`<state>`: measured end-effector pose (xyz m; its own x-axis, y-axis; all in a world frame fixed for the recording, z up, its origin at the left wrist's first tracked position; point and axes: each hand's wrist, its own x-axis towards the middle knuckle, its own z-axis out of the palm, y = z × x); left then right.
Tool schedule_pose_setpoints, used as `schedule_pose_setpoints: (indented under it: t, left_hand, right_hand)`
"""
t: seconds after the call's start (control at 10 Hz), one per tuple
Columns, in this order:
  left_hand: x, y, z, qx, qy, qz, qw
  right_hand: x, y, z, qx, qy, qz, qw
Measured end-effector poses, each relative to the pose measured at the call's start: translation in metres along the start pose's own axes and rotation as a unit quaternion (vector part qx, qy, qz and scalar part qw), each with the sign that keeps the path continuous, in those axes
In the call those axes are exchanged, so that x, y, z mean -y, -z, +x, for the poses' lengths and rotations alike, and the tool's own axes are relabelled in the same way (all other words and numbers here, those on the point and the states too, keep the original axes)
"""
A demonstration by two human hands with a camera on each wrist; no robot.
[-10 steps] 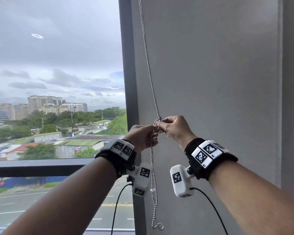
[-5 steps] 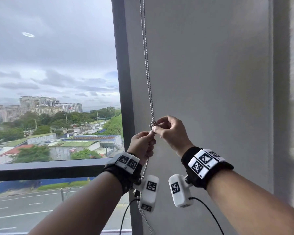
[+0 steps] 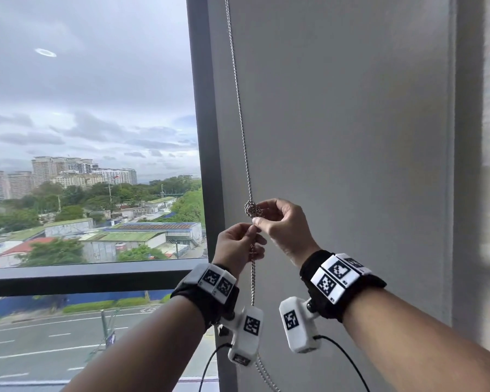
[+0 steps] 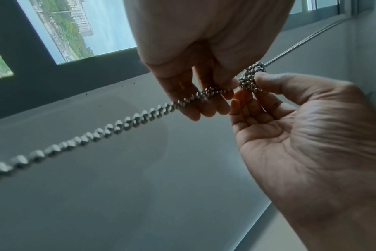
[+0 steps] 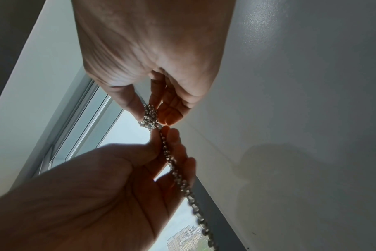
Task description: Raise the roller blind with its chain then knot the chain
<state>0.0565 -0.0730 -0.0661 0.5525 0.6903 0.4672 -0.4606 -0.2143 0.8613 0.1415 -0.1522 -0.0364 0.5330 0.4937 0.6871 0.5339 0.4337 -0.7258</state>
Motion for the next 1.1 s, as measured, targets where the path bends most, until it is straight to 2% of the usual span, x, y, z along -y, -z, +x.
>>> schedule_pose_setpoints:
  t: [0.4, 0.6, 0.9, 1.1]
  left_hand:
    - [0.016, 0.012, 0.041, -0.038, -0.06, 0.208, 0.975]
    - [0.031, 0.015, 0.066, -0.078, -0.024, 0.211, 0.974]
    - [0.041, 0.014, 0.077, -0.109, -0.021, 0.217, 0.97]
    - [0.024, 0.02, 0.077, -0.083, -0.006, 0.245, 0.966]
  right_hand:
    - [-0.008, 0.009, 0.01, 0.037, -0.016, -0.156, 0.987]
    - [-0.017, 0.019, 0.019, 0.069, -0.027, -0.249, 0.966]
    - [-0.033, 0.021, 0.035, 0.123, -0.059, -0.326, 0.936]
    - [-0.033, 0.027, 0.038, 0.139, -0.057, -0.346, 0.926]
